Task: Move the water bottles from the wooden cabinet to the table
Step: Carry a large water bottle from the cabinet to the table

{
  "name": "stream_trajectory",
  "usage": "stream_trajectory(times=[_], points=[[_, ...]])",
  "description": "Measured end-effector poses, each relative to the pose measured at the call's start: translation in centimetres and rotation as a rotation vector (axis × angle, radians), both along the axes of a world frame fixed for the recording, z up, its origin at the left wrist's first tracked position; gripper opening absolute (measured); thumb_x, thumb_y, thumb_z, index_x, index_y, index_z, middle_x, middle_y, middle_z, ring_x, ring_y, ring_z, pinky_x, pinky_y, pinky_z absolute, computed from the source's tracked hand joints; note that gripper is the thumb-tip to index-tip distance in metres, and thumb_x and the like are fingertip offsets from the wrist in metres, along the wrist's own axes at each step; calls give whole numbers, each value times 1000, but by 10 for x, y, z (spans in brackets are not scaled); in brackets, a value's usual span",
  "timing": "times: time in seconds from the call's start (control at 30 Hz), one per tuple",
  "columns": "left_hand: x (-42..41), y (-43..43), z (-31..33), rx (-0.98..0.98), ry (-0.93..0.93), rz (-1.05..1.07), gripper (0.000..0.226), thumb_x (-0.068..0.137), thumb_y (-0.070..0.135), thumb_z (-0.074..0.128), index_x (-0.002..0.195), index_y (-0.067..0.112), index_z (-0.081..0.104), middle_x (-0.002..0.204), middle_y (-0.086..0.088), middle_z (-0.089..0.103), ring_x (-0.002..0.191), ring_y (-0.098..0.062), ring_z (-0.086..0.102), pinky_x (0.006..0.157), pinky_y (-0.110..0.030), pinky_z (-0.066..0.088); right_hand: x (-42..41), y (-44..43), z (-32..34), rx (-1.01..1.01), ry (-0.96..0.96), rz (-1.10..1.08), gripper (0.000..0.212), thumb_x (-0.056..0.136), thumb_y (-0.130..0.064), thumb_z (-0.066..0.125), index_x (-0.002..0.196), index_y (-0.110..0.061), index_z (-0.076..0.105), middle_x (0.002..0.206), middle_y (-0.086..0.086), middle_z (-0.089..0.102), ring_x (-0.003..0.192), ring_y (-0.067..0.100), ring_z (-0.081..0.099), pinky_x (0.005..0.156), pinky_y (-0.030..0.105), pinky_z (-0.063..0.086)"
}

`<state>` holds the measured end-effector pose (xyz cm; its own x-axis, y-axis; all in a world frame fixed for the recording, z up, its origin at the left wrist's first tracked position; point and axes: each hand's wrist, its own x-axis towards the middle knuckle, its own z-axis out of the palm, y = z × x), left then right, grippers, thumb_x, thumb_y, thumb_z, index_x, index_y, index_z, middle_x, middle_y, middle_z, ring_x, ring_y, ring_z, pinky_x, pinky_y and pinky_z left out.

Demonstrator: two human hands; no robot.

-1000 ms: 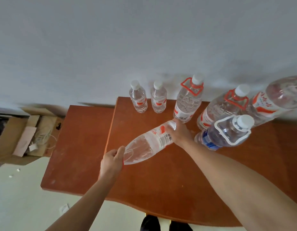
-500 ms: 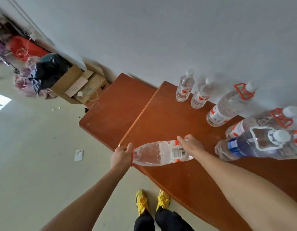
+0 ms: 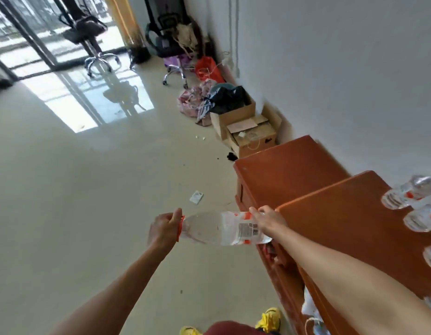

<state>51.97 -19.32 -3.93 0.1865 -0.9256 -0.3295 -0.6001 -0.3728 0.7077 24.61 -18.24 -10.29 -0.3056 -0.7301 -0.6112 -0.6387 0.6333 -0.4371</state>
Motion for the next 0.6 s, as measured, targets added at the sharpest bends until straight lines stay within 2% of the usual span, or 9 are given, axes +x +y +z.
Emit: stream_trajectory(times=[0.13, 0.23, 0.33, 0.43, 0.6], points=[[124, 14, 23, -67, 29, 141, 51, 76, 54, 41, 49, 13, 53, 54, -8, 59, 57, -23, 51, 60, -32, 38, 127, -32, 21, -62, -71, 78, 63, 95, -59, 40, 138, -15, 48, 140, 9, 53, 128, 32, 49, 102, 36, 37], [209, 25, 35, -120, 11, 213, 54, 83, 53, 41, 43, 20, 55, 46, -3, 57, 63, -22, 61, 62, -32, 40, 216, -46, 30, -80, -75, 198, 63, 91, -66, 37, 129, -19, 53, 130, 9, 60, 117, 31, 55, 96, 38, 43], [287, 37, 46, -170, -50, 316, 54, 87, 50, 43, 42, 24, 56, 41, -2, 54, 58, -27, 57, 61, -33, 40, 301, -60, 41, -105, -79, 313, 60, 90, -66, 37, 126, -21, 55, 123, 7, 63, 110, 30, 57, 88, 35, 43], [359, 54, 50, -172, -70, 466, 53, 77, 55, 38, 42, 18, 54, 46, -6, 57, 59, -29, 56, 60, -32, 40, 385, -73, 44, -108, -100, 430, 65, 84, -73, 37, 121, -24, 60, 114, 3, 67, 102, 28, 61, 87, 35, 46], [467, 70, 43, -144, -117, 700, 57, 77, 56, 35, 47, 10, 51, 50, -9, 57, 64, -33, 60, 62, -34, 44, 518, -108, 36, -103, -133, 619, 66, 80, -76, 37, 116, -25, 60, 103, 0, 69, 93, 24, 63, 83, 35, 50]])
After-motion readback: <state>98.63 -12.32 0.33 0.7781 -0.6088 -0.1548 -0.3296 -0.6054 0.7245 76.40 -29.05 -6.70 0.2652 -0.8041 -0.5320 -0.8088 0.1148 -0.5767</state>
